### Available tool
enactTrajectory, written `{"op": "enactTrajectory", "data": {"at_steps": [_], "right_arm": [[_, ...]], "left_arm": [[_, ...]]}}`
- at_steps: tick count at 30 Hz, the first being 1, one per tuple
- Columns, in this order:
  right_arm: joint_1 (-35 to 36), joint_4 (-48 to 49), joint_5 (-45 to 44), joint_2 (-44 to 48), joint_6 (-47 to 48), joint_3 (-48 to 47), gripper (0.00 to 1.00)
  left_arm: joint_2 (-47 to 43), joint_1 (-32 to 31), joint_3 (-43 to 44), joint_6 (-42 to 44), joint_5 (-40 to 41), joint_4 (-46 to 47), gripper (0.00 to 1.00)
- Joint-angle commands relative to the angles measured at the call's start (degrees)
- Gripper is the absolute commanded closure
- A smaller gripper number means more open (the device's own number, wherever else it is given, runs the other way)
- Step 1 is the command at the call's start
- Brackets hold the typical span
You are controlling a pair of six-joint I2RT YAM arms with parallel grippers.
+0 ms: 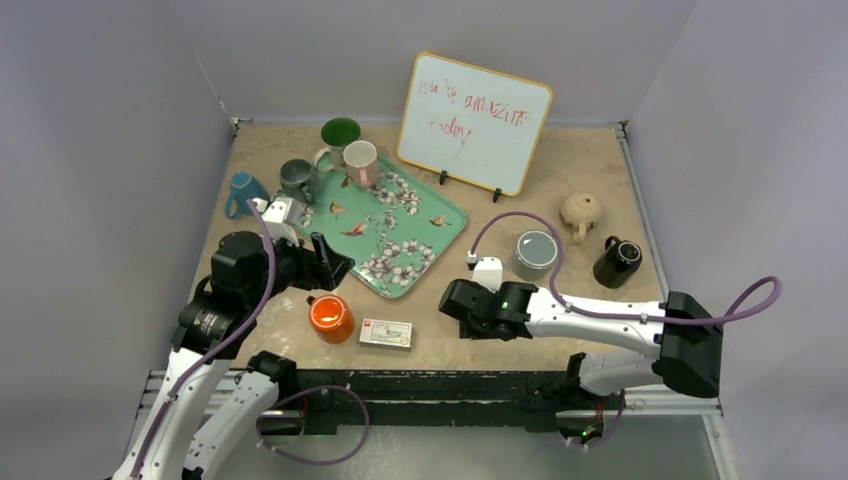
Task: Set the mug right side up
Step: Turn over the cup at the center of the board.
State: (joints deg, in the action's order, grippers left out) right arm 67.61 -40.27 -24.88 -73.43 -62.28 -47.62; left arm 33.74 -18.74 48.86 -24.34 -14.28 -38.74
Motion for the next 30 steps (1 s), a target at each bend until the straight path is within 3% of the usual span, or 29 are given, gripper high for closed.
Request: {"op": "enactTrajectory", "data": {"at_steps": [1, 8, 22, 30], "right_arm": [[0.29, -2.81, -4.58, -2.13, -2.83, -2.98, 0.54], [0.23, -0.63, -3.57, -4.62, -2.45, -2.53, 0.55], [0.23, 0.79, -6.55, -6.73, -2.85, -1.48, 0.72], [0.17, 3.8, -6.64, -6.04, -1.96, 0.06, 1.0]], "left_arm": [[-0.01, 0.37, -0.06, 1.56, -0.04, 0.88, 0.22], [-0.15, 0.37, -0.25, 1.57, 0.05, 0.73, 0.22], [-0.03, 0.37, -0.41, 1.14, -0.04, 0.77, 0.22], [0.24, 0.37, -0.49, 0.88, -0.04, 0.86, 0.22]]}}
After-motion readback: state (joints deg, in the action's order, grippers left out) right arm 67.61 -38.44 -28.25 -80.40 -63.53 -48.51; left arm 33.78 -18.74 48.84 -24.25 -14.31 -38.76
